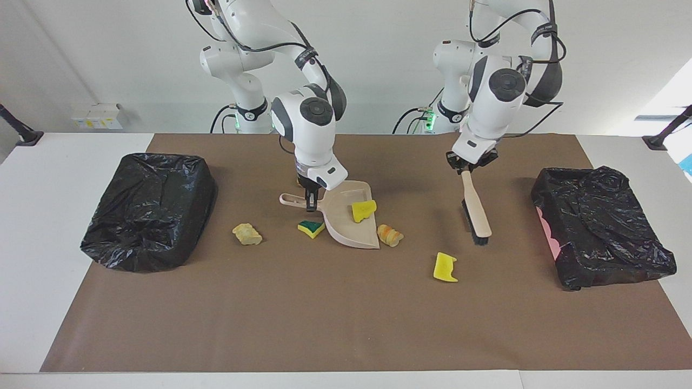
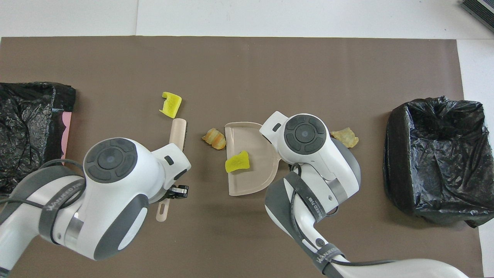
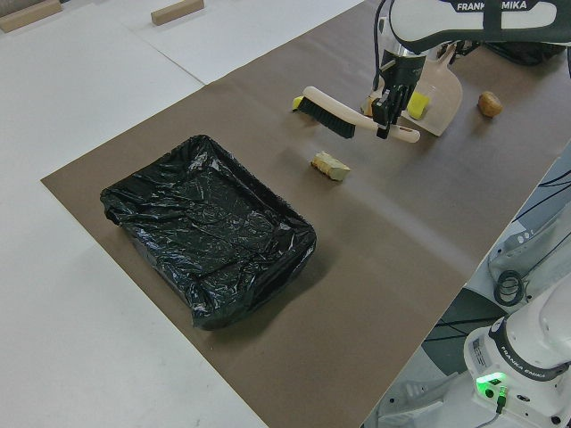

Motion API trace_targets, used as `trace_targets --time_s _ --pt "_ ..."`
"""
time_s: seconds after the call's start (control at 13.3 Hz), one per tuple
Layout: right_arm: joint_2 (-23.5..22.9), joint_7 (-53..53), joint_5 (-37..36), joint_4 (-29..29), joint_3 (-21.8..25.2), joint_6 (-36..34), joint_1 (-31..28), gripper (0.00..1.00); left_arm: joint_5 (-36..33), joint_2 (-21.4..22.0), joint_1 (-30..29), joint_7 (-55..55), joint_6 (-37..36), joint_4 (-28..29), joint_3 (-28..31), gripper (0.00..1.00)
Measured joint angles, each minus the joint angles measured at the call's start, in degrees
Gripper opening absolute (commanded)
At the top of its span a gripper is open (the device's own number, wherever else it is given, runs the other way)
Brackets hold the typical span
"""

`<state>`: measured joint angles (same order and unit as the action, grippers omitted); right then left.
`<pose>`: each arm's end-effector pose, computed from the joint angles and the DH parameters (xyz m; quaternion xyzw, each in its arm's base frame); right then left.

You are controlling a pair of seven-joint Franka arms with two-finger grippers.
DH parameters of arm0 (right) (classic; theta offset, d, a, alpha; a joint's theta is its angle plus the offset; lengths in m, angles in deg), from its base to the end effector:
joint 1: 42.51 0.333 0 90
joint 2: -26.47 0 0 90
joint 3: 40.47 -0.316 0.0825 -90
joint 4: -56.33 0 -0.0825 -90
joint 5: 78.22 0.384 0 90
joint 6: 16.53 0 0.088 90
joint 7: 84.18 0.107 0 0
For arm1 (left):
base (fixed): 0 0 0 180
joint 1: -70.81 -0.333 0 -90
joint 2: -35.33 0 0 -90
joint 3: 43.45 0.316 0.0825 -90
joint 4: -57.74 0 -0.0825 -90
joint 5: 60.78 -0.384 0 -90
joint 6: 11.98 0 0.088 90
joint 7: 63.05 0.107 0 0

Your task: Sweep and dump trash in bin

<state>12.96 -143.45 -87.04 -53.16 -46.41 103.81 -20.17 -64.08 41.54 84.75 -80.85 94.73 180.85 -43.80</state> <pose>0.5368 0.2775 0.3711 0.6932 0.7184 -0.0356 0.0455 0.4811 -0.1180 0.4351 -0.9955 -0.0198 0.0778 0.0505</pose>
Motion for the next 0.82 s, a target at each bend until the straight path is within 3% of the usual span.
trace_targets --time_s 0.38,0.6,0.82 --pt "0.0 0.2 0.0 0.0 0.0 0.0 0.0 0.0 -0.1 -0.2 -5.7 -2.0 -0.2 3.8 0.0 0.0" --pt "0.0 0.3 0.0 -0.1 0.0 0.0 0.0 0.0 0.0 -0.3 -4.5 -8.3 0.1 7.9 -1.2 0.0" --pt "0.0 0.3 0.0 -0.1 0.0 0.0 0.0 0.0 2.3 -0.7 0.4 -12.6 1.0 8.6 -1.7 0.0"
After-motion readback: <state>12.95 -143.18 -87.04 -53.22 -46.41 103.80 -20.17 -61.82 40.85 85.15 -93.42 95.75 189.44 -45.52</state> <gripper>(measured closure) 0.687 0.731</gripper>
